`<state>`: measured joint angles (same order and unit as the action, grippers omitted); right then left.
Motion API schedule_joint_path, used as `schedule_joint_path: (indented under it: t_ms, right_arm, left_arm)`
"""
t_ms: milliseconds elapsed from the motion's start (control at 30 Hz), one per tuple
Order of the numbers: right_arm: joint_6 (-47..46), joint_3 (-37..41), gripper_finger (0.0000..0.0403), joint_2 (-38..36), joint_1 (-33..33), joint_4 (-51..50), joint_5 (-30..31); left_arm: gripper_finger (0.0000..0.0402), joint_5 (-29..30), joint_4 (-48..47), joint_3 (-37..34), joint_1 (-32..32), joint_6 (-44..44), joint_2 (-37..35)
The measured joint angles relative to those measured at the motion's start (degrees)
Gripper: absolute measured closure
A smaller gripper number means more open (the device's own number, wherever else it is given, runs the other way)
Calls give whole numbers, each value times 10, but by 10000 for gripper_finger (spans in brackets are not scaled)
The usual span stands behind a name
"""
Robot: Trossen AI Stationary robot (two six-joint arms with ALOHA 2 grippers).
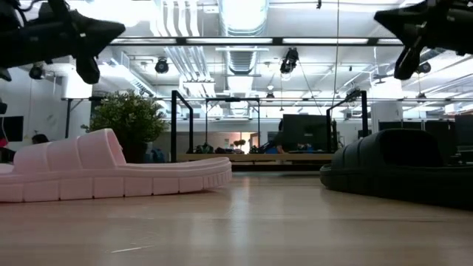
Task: Pick and place slides into the shelf
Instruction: Put the right black slipper on the shelf
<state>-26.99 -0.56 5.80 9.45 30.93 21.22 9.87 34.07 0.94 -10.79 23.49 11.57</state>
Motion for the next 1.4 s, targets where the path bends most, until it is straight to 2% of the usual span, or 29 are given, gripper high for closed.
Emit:
schedule_joint_path:
  t_ms: [67,200,267,400,467,633,800,1067,1233,1400]
  right_arm:
    - [6,0,371,0,0,24,0]
    - [30,-26,326,7,0,8,-7]
    - [36,-60,302,16,0,-76,-21]
    - [-52,-164,263,56,0,-290,-19]
    - [-58,-218,245,87,0,-340,-28]
    - [7,-347,207,167,0,-427,-40]
    - [10,-473,198,253,0,-560,-65]
    - [-80,-647,197,356,0,-839,-85]
    - [-139,-691,203,371,0,-892,-96]
    - [-151,-675,212,375,0,-893,-122]
  left_arm:
    - [402,10,18,9,0,-1,11]
    - [402,16,16,17,0,2,42]
    - [402,16,13,16,0,4,54]
    - [394,-3,24,16,0,32,78]
    - [378,-23,40,18,0,33,89]
    - [313,-25,45,43,0,25,110]
    - [265,-26,46,72,0,28,125]
    - [258,-38,45,86,0,36,142]
    - [258,-38,44,86,0,37,148]
    - [258,-38,44,85,0,33,152]
